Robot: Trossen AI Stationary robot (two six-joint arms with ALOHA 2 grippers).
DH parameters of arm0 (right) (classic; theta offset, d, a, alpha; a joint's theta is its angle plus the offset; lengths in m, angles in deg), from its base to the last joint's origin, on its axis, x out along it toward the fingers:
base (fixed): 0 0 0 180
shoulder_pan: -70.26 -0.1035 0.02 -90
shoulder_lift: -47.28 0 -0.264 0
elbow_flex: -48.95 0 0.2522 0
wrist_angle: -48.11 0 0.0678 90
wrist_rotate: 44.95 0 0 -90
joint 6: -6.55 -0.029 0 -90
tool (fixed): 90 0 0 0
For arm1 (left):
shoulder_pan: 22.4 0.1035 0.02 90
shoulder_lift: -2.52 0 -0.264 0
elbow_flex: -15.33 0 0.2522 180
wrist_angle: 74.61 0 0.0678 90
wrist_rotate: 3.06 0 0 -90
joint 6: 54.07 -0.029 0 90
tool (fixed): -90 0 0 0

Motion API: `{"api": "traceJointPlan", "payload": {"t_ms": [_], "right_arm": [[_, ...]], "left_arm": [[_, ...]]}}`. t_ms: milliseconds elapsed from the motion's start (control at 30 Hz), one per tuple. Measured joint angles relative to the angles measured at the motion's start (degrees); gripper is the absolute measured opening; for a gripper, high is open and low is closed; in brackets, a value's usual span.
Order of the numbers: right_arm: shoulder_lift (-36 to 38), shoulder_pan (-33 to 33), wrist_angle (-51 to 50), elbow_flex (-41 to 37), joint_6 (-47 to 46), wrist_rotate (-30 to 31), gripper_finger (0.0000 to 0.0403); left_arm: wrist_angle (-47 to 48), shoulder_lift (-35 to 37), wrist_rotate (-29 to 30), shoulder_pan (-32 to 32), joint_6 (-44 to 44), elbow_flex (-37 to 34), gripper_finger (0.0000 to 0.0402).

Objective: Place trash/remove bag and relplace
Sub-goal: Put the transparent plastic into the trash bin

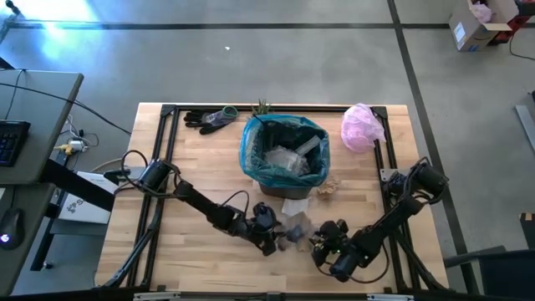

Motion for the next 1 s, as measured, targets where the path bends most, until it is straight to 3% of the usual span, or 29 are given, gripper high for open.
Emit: {"api": "traceJointPlan", "payload": {"t_ms": [333,500,700,1000], "right_arm": [[0.0,0.69,0.59,0.0,0.52,0.08,0.0156],[0.0,0.69,0.94,0.0,0.52,0.11,0.0156],[0.0,0.69,1.29,0.0,0.52,0.19,0.0156],[0.0,0.63,1.86,0.0,0.54,0.0,0.0156]], "left_arm": [[4.51,0.09,-1.48,0.29,-0.66,0.18,0.0146],[7.92,0.2,-1.45,0.31,-0.63,0.28,0.01],[10.33,0.28,-1.95,0.39,-0.61,0.23,0.0012],[6.93,2.82,-6.29,-0.97,-5.6,-0.12,0.0]]}}
